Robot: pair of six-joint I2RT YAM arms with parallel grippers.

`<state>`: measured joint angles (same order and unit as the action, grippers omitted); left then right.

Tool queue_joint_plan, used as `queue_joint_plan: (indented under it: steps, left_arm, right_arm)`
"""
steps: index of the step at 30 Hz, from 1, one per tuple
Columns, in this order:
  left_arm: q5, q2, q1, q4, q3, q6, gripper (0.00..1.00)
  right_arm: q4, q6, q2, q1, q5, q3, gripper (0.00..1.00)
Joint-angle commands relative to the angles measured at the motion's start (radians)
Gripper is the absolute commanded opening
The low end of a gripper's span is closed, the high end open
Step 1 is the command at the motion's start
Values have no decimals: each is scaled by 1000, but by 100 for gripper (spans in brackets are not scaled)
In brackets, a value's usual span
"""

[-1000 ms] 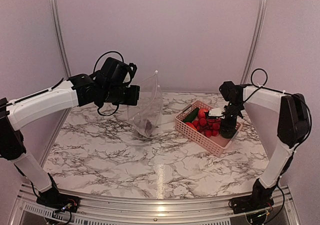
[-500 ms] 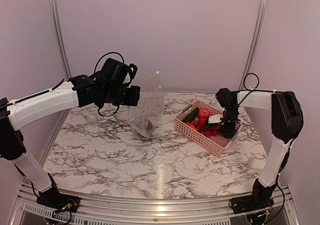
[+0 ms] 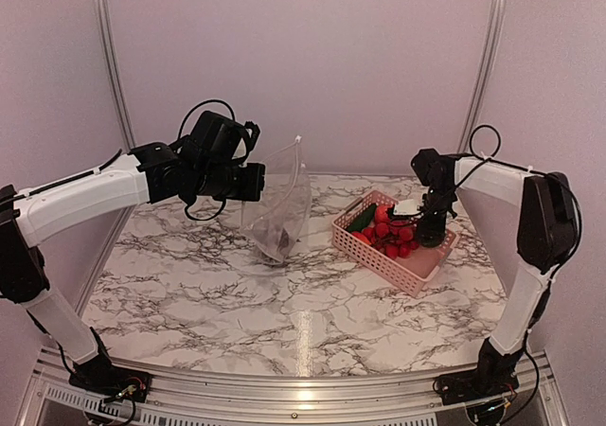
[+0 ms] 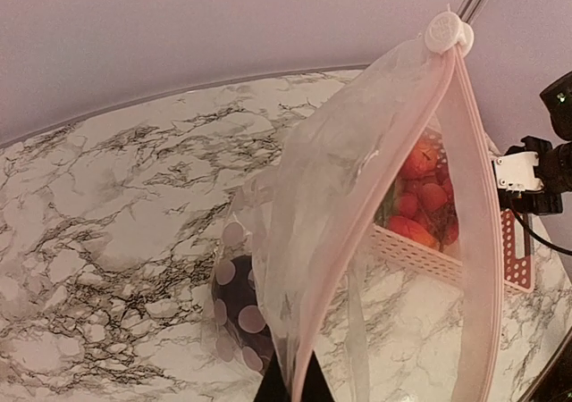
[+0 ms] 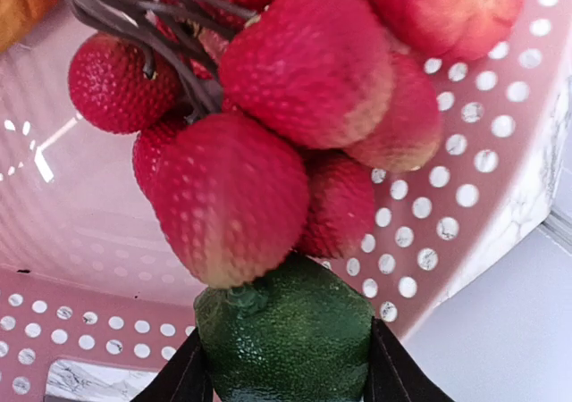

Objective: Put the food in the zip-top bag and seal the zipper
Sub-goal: Pick up the fake fruit from the bin.

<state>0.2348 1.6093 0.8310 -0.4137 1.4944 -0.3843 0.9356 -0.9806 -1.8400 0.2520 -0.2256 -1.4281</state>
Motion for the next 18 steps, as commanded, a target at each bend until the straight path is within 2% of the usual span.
queue_joint_plan:
  steps: [1,4,9,12,18]
  left_arm:
    - [-15,-10,-10,20,-13,-13,0]
    - [-24,-4,-13,28,-9,-18,0]
    - [-40,12,-16,29,16,-27,0]
    - [-51,17,-18,38,29,-38,0]
    - [-80,32,-21,81,36,-68,0]
  right_arm:
    - [131,48,79,-5,172,-140,33]
    - [193,75,87,-6,347,-232,33]
    - [332,136,35,4,674,-500,33]
    - [352,151,10,36,855,-624,33]
    - [338,170,-64,145,999,-826,33]
